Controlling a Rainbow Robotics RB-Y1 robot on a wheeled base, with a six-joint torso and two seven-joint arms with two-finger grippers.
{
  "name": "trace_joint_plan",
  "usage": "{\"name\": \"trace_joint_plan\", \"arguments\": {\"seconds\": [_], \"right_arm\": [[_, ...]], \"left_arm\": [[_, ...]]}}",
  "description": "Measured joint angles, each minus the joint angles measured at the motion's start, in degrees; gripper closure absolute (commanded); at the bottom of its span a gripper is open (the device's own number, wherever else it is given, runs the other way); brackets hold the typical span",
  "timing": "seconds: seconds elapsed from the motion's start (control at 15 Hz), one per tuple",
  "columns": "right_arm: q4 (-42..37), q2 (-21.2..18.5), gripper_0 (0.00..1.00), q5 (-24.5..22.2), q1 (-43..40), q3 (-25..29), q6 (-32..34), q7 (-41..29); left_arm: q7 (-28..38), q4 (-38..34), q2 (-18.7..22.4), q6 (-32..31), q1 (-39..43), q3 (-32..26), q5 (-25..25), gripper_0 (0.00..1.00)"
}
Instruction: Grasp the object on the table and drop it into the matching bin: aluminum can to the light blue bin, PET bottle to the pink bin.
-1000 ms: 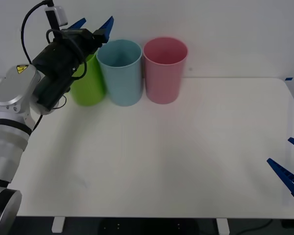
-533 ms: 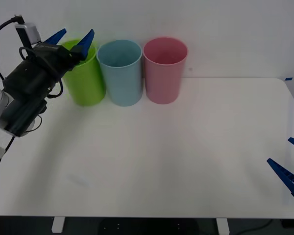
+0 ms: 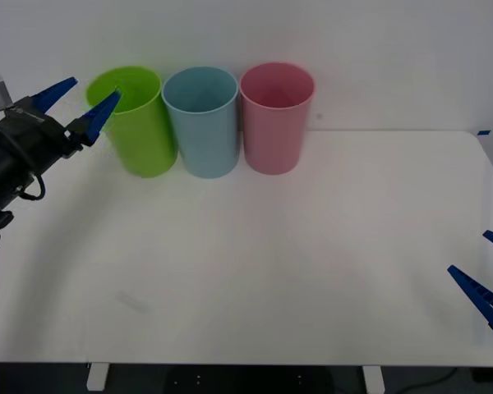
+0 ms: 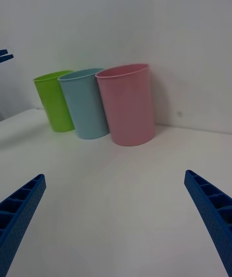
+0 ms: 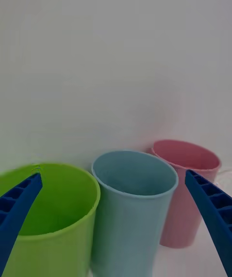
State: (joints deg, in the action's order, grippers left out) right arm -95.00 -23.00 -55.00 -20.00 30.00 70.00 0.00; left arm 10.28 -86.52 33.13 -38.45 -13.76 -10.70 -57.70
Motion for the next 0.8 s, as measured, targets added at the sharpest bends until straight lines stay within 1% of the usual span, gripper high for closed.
{"name": "trace_joint_plan", "arguments": {"seconds": [0.27, 0.53, 0.8], "right_arm": [[0.0, 0.0, 0.0, 0.0, 0.0, 0.0, 0.0, 0.0], [0.0, 0.0, 0.0, 0.0, 0.0, 0.0, 0.0, 0.0], [0.0, 0.0, 0.0, 0.0, 0.0, 0.0, 0.0, -0.01]], "left_arm": [[1.34, -4.35, 0.89, -6.93, 7.0, -6.74, -3.0, 0.0], [1.84, -8.74, 0.89, -14.15, 14.89, -13.6, -3.85, 0.0], [2.13, -14.79, 0.82, -16.3, 24.09, -18.07, -3.75, 0.0]]}}
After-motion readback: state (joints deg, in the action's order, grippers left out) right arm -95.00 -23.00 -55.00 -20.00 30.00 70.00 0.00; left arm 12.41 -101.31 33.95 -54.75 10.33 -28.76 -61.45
